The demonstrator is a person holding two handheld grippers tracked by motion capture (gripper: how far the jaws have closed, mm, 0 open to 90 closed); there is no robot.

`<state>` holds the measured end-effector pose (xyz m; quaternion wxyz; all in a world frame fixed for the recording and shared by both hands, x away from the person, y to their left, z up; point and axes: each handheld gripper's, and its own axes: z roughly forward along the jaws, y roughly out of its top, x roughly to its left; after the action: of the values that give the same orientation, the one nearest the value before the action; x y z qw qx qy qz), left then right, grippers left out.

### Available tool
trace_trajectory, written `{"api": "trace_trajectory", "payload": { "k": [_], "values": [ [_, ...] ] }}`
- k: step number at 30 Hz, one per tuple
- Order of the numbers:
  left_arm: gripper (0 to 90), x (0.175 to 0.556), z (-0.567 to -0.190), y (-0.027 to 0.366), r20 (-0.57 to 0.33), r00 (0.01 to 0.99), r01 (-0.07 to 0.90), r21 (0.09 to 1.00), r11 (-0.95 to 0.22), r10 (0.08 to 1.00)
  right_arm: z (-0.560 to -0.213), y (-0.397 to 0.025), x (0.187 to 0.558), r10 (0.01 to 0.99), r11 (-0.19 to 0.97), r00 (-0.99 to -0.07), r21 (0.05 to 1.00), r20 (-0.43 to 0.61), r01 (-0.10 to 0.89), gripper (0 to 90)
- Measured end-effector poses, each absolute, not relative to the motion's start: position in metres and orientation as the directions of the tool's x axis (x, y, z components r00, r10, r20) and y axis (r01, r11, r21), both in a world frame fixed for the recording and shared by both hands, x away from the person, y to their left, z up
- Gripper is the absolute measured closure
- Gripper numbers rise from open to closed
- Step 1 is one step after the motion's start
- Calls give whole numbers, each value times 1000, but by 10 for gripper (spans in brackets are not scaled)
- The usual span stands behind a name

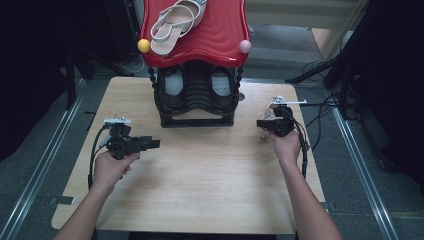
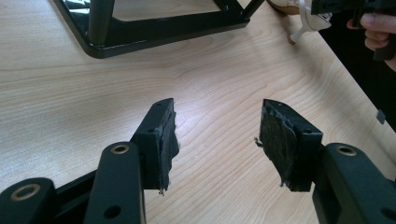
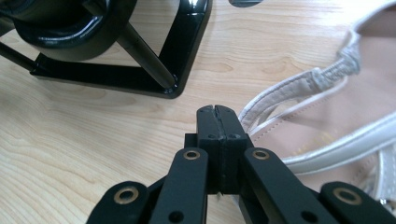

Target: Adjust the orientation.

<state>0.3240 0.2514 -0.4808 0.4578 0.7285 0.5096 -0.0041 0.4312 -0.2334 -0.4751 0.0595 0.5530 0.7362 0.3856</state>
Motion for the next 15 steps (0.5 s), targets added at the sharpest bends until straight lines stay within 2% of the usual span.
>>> {"api": "trace_trajectory", "payload": {
  "k": [15],
  "values": [
    [459, 331, -480, 248, -466, 485, 748, 659, -75, 740, -479, -265, 406, 868, 53, -364, 664, 339, 746, 900]
  ]
}}
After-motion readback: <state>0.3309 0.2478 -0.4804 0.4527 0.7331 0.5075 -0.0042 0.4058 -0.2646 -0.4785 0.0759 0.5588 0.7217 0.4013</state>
